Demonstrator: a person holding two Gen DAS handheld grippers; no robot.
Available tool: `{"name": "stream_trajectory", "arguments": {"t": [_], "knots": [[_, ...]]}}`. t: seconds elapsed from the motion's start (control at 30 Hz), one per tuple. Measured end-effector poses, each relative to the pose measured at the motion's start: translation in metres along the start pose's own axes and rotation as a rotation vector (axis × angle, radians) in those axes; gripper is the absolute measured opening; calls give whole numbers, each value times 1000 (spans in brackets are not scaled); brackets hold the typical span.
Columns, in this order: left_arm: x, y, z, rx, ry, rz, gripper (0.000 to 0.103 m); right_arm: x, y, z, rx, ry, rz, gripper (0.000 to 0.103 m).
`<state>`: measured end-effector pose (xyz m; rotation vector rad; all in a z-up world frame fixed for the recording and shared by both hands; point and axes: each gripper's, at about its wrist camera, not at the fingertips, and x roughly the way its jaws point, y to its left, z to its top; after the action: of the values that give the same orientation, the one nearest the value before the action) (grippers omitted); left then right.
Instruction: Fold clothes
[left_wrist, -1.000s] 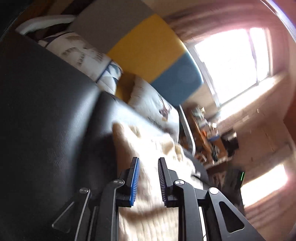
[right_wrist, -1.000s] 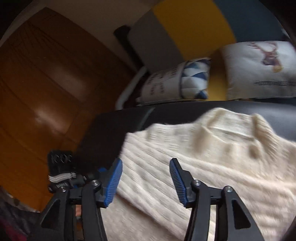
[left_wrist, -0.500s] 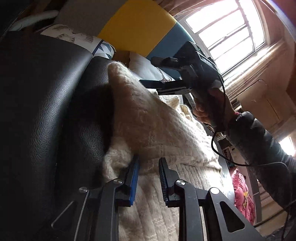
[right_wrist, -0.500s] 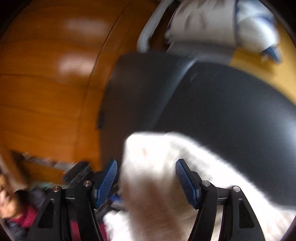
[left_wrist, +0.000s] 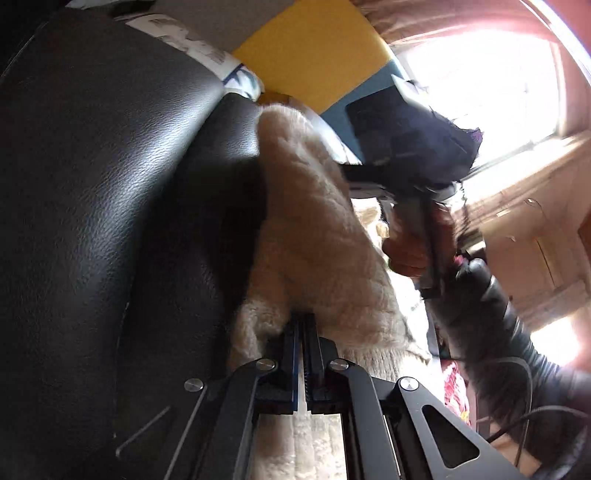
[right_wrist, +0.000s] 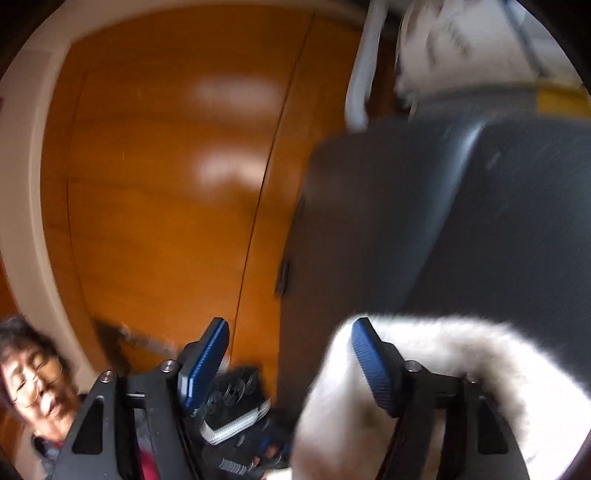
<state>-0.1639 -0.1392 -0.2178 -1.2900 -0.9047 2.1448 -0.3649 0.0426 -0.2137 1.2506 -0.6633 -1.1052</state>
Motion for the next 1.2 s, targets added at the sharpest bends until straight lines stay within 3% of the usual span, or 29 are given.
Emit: {"name": "stream_trajectory", "arguments": {"t": [0.07, 0.13, 0.2, 0.23, 0.37, 0.57, 0.77, 0.87, 0.93, 1.0, 1.07, 1.2], "knots": [[-4, -5, -4, -14, -18, 53, 4, -9, -5, -4, 19, -33, -86, 46], [-9, -13, -10, -10, -27, 109, 4, -15, 1, -6, -3, -23, -250, 27], [-12, -19, -14, -1, -34, 160, 3, -23, 14, -10, -34, -14, -389, 30], [-14, -19, -12, -2, -33, 174, 3, -27, 24, -13, -54, -11, -445, 38], [-21, -18, -13, -25, -20, 168, 3, -50, 57, -38, -77, 21, -596, 39], [-30, -33, -10, 65, -33, 217, 5, -66, 74, -69, -130, 122, -762, 39], [-37, -50, -8, 132, -75, 260, 8, -43, 62, -73, -140, 214, -888, 40], [-33, -49, -8, 149, -71, 274, 10, -23, 73, -82, -285, 271, -1002, 29], [-35, -46, -5, 159, -63, 290, 11, -9, 84, -92, -399, 309, -1115, 14], [-29, -46, 3, 148, -37, 296, 11, 5, 95, -103, -558, 356, -1295, 7], [-26, -46, 3, 136, -27, 286, 13, 7, 92, -106, -652, 357, -1464, 7], [-26, -45, 1, 139, -16, 289, 13, -17, 69, -93, -572, 240, -1570, 7]]}}
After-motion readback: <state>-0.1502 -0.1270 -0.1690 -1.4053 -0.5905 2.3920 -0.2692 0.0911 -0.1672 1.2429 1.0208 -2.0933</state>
